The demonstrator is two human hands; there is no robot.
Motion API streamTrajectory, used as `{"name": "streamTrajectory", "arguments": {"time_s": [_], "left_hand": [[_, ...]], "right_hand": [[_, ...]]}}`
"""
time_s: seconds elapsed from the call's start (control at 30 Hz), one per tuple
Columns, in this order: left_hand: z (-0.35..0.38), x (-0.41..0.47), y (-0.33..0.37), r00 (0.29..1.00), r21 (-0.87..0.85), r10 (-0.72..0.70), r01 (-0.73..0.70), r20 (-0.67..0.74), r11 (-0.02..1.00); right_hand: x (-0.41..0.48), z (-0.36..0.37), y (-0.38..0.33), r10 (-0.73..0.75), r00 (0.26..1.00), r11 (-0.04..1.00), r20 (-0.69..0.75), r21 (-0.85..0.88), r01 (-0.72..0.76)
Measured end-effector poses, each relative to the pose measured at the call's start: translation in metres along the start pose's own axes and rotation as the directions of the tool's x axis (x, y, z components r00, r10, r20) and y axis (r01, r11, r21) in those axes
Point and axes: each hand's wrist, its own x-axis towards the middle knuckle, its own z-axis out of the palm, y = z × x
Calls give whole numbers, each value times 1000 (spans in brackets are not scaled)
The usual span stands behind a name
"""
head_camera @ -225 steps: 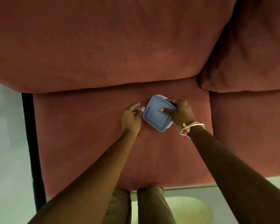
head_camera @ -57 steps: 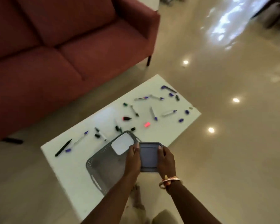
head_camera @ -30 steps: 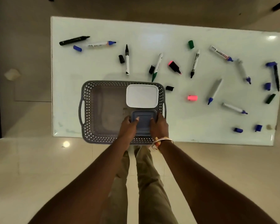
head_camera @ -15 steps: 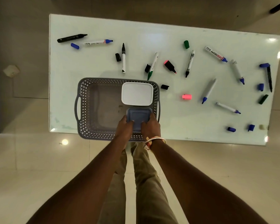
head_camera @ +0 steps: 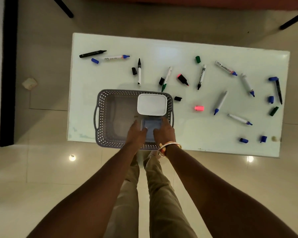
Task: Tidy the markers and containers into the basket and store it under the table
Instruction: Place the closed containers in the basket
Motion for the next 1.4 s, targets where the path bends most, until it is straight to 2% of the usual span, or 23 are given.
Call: {"name": "streamTrajectory", "arguments": {"time_s": [0.2,0.33,0.6,0.8,1.0,1.2,1.4], "left_hand": [[-62,-41,33,991,52,111,-107,-76,993],[-123,-62,33,970,98,198,-185,-144,978],[-273,-86,-37,916,91,229,-211,-328,973],[-403,-91,-128,897,96,217,-195,-386,976],[-535,-96,-195,860,138,201,-153,-470,978],[-621,-59,-192,839,127,201,-158,-505,979],[-679,2,-182,874,132,165,-117,-457,984]], "right_hand": [[-41,-3,-63,-178,983,975,34,-132,181],[-73,11,-115,-329,940,908,88,-246,341],[-143,133,-204,-545,814,687,198,-451,570],[-197,270,-256,-549,797,628,250,-506,592],[-247,386,-315,-542,754,543,372,-530,652],[-236,439,-392,-578,720,512,384,-517,686],[-187,493,-466,-567,714,524,411,-489,698]]}}
